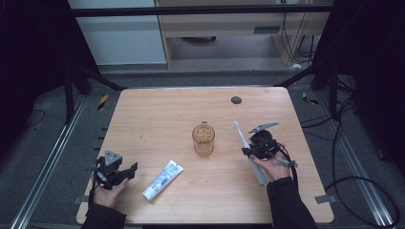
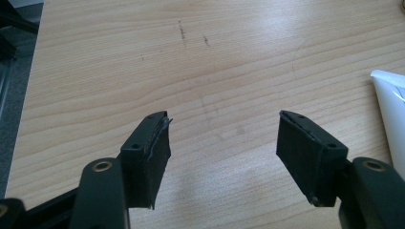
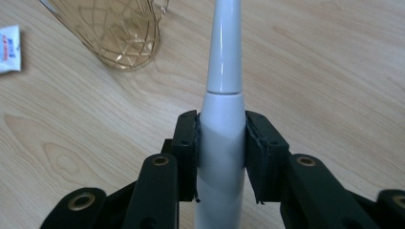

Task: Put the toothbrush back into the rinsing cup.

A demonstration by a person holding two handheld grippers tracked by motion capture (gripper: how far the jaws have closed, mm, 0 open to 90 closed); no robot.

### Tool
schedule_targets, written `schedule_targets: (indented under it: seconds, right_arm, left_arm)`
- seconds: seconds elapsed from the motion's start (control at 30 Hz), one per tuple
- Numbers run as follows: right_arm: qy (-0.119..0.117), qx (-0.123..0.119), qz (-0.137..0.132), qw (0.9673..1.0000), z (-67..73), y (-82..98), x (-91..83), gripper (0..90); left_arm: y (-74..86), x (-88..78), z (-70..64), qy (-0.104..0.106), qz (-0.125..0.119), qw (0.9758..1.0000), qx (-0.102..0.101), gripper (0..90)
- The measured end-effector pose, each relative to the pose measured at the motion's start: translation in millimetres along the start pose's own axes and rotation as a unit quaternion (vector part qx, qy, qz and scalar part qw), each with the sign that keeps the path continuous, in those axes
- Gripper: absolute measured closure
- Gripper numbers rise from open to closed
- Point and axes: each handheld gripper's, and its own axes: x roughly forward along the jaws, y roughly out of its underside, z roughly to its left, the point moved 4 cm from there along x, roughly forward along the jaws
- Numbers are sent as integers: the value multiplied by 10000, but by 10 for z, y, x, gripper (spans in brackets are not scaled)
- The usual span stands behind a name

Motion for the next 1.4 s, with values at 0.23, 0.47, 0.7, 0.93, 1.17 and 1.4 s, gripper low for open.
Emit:
schedule_targets:
  seconds: [0.23, 0.47, 0.7, 0.93, 1.17, 1.4]
  right_arm:
    - [13, 61, -451, 9990, -1, -56, -97, 677]
    - [49, 366, -1167, 9925, -40, -122, -209, 677]
    - [246, 572, -1848, 9808, -66, -180, -305, 677]
    - [356, 614, -2220, 9725, -27, -253, -357, 676]
    - [391, 713, -2629, 9614, 19, -315, -407, 676]
    - [419, 795, -2979, 9503, 41, -359, -468, 676]
  left_arm:
    - [-2, -3, 0, -3, -16, 10000, -4, 349]
    - [-2, -2, -2, 0, -25, 10000, 2, 350]
    - [-1, -1, -2, -5, -65, 10000, 5, 351]
    - [-3, 0, -4, -3, -81, 10000, 9, 348]
    - [-3, -5, -1, 2, -99, 10000, 0, 347]
    - [-4, -5, 2, 1, -99, 10000, -1, 347]
